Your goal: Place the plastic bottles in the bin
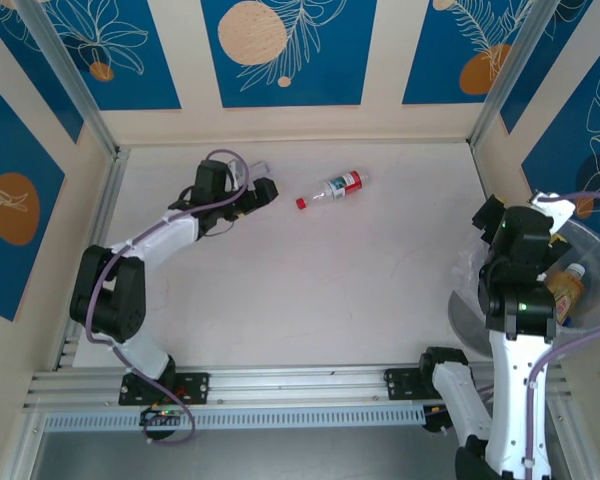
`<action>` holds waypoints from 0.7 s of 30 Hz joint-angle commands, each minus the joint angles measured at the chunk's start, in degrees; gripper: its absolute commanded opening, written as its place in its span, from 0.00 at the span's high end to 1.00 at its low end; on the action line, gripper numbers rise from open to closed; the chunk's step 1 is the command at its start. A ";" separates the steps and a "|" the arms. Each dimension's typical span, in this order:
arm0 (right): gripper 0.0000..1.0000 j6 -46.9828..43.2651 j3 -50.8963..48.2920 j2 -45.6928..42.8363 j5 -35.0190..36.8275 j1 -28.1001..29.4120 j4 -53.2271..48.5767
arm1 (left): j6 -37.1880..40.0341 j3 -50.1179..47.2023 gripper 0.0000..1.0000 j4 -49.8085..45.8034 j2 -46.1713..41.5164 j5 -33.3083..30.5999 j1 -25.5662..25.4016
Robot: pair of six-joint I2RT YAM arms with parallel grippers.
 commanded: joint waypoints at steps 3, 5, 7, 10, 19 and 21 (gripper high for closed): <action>0.01 3.81 -1.74 -2.28 -9.03 0.48 5.03 | 16.29 9.91 0.01 -12.63 2.19 -10.07 2.03; 0.01 4.08 -1.56 -2.22 -10.07 0.48 4.87 | 19.94 12.94 0.01 -15.28 3.65 -11.56 2.46; 0.01 4.06 -1.31 -2.31 -11.48 0.57 4.98 | 26.58 16.84 0.01 -18.76 5.97 -10.74 2.79; 0.01 3.50 -1.21 -2.64 -12.56 0.66 5.69 | 35.76 22.65 0.01 -25.07 9.63 -5.53 4.68; 0.01 -0.08 0.99 -2.02 -33.04 1.07 4.49 | 47.02 24.06 0.01 -23.21 13.16 -5.90 9.28; 0.01 0.51 1.34 -0.72 -36.32 1.78 4.04 | 50.07 24.24 0.01 -22.87 14.31 -7.72 9.72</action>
